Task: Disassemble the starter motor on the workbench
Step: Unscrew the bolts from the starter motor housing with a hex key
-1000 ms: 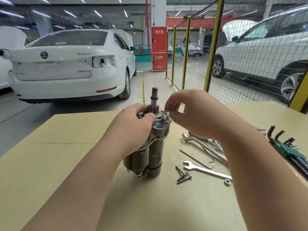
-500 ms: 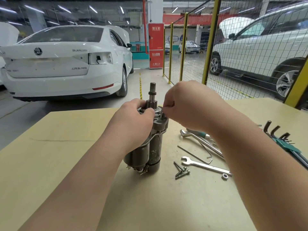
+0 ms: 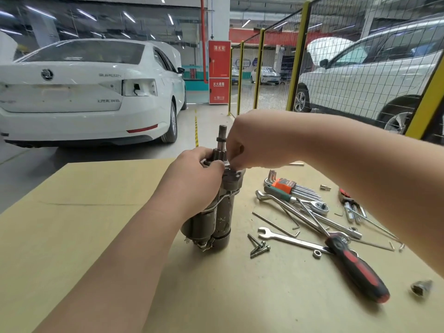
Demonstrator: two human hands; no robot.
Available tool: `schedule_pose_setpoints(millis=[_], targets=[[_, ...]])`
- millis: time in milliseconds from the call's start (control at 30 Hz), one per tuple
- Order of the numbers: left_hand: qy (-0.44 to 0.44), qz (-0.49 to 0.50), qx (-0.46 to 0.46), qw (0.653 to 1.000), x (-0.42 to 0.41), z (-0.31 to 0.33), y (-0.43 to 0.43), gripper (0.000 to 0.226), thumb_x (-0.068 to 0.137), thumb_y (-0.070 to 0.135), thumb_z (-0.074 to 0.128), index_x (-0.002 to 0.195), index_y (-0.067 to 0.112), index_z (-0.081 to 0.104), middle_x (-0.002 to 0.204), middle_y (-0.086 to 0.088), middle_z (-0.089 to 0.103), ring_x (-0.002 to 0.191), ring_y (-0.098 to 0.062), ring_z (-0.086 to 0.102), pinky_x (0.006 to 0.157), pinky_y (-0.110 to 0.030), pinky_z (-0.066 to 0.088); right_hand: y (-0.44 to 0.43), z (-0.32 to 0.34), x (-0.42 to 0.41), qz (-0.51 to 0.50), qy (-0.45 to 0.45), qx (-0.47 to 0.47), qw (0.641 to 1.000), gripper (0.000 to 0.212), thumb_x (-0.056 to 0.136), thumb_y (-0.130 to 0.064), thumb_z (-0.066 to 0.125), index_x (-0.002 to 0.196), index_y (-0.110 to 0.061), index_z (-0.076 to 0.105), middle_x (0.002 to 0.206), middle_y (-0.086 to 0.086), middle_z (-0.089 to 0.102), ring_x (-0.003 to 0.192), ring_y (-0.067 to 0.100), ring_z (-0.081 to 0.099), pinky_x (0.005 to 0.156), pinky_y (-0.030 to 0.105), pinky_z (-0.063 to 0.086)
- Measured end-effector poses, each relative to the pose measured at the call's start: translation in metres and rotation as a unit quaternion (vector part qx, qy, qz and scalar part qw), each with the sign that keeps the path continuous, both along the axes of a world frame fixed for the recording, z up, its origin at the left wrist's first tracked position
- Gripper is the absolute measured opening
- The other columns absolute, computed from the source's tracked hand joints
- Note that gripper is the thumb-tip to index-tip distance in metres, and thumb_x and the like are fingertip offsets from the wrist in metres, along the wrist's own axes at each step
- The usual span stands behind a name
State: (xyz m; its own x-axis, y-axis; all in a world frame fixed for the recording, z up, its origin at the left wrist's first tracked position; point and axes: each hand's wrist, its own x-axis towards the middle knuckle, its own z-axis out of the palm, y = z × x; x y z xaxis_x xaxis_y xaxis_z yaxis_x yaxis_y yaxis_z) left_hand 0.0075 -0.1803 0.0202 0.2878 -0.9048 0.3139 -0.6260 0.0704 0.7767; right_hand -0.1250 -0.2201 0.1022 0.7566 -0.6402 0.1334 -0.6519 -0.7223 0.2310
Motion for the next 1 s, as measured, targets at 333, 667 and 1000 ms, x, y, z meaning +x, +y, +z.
schedule_pose_setpoints(millis=[333, 667, 1000], targets=[[0.019, -0.05, -0.008, 0.999, 0.004, 0.003, 0.001, 0.037, 0.09, 0.031, 0.054, 0.072, 0.063, 0.063, 0.074, 0.027, 0.067, 0.069, 0.004, 0.062, 0.047, -0.006, 0.041, -0.005, 0.006, -0.014, 0.025, -0.087, 0.009, 0.996, 0.018, 0.088, -0.026, 0.058, 0.094, -0.03, 0.074, 0.076, -0.009, 0.073, 0.061, 0.006, 0.065, 0.065, 0.02, 0.051], [0.003, 0.003, -0.007, 1.0, -0.001, -0.003, -0.002, 0.023, 0.09, 0.032, 0.05, 0.101, 0.041, 0.069, 0.073, 0.018, 0.064, 0.062, -0.002, 0.056, 0.045, -0.014, 0.035, -0.009, 0.003, -0.003, -0.113, -0.07, 0.093, 0.987, 0.028, 0.08, -0.026, 0.057, 0.06, -0.01, 0.069, 0.046, 0.001, 0.063, 0.034, 0.01, 0.052, 0.04, 0.012, 0.042], [-0.02, 0.012, -0.001, 1.0, -0.001, -0.003, -0.004, 0.021, 0.089, 0.032, 0.049, 0.09, 0.037, 0.069, 0.058, 0.014, 0.057, 0.048, -0.006, 0.047, 0.039, -0.016, 0.029, -0.005, -0.003, 0.022, -0.176, -0.097, 0.163, 0.966, 0.031, 0.082, -0.018, 0.048, 0.056, -0.006, 0.058, 0.036, 0.001, 0.047, 0.032, 0.016, 0.043, 0.033, 0.013, 0.035]])
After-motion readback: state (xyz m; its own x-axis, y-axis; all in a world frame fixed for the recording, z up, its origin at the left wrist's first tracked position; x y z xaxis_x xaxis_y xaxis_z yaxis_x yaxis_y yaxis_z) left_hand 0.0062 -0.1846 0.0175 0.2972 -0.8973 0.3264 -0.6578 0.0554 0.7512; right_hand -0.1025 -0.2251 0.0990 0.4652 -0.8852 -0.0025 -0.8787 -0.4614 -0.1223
